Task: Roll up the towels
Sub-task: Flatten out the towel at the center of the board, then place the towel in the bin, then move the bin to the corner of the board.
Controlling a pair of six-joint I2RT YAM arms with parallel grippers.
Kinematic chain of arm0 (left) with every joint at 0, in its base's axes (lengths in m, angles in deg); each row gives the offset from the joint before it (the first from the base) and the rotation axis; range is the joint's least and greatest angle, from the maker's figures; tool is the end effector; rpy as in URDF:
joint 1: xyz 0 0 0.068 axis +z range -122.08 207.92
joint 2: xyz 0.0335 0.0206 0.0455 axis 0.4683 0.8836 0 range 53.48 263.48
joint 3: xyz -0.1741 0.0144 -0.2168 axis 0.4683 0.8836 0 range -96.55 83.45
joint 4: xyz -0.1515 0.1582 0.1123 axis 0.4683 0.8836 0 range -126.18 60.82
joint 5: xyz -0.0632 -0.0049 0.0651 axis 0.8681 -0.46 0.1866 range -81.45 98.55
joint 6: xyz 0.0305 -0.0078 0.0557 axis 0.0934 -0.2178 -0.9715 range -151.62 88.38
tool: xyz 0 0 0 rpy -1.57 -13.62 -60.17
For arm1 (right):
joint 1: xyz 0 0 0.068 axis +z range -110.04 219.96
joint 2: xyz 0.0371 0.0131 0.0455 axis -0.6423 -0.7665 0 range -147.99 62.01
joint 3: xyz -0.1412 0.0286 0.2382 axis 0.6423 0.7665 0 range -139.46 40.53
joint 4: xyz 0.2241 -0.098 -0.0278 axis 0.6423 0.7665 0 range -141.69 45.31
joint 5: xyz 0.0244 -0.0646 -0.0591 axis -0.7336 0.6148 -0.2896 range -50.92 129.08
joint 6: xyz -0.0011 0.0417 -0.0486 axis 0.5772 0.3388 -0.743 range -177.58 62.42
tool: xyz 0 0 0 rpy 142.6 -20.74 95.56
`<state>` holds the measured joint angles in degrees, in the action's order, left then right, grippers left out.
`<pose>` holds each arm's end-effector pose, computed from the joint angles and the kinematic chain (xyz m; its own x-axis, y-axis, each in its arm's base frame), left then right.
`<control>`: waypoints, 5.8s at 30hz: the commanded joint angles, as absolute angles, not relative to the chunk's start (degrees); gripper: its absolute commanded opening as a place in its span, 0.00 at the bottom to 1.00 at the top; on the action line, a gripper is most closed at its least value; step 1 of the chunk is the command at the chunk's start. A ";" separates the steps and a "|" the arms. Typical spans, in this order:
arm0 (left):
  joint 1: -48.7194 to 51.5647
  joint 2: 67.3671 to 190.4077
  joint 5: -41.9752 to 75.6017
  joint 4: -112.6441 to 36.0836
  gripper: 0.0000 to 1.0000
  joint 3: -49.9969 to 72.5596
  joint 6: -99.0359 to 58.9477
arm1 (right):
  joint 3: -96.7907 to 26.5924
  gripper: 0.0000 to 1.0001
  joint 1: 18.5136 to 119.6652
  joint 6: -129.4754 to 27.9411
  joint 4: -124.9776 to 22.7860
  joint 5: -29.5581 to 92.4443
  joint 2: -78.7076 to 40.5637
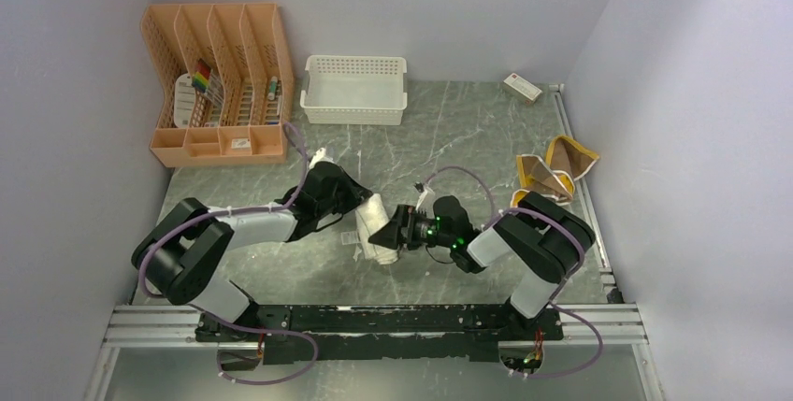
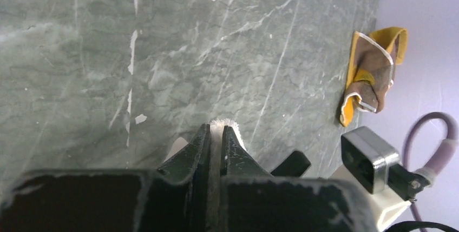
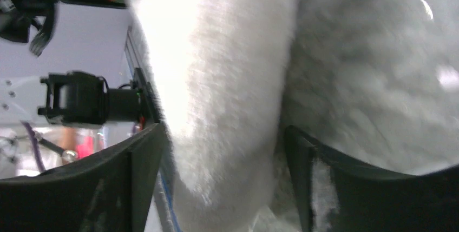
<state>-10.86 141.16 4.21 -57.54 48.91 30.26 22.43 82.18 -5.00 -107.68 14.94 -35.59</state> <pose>0.2355 -0.1844 0.1712 -0.7001 -0.5657 -0.4357 -0.0915 0.6762 -0.7310 0.1832 0.1937 0.1195 -0.8871 0.1737 -0.4277 -0.3068 0.4703 0.8274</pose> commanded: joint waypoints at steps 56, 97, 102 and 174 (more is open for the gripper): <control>15.01 186.05 21.15 -46.49 0.07 -40.96 -15.78 | 9.89 1.00 70.20 -32.01 -36.48 33.54 18.47; 23.75 197.09 22.89 -28.81 0.45 -48.08 -15.43 | 11.93 1.00 70.20 -31.57 -37.00 31.49 18.25; 21.98 193.77 20.25 -28.75 0.83 -48.57 -16.55 | 12.33 1.00 70.23 -31.47 -37.19 31.23 17.92; 5.06 167.96 -0.57 -29.57 1.00 -31.68 -15.94 | -4.52 1.00 55.07 -32.62 -36.40 43.97 4.00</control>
